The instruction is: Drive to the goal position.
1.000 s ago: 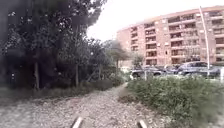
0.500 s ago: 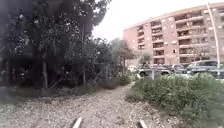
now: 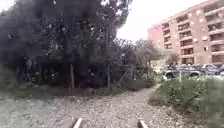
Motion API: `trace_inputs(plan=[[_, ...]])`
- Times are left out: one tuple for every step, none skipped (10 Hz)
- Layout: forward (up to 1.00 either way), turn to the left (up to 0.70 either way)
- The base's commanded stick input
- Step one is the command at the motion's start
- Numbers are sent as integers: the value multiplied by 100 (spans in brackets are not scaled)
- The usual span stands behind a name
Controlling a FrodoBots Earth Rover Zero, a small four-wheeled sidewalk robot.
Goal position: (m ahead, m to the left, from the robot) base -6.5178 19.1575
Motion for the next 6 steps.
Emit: trace_inputs(plan=[[0, 70], [0, 70], [0, 70], [0, 70], [0, 70], [0, 70]])
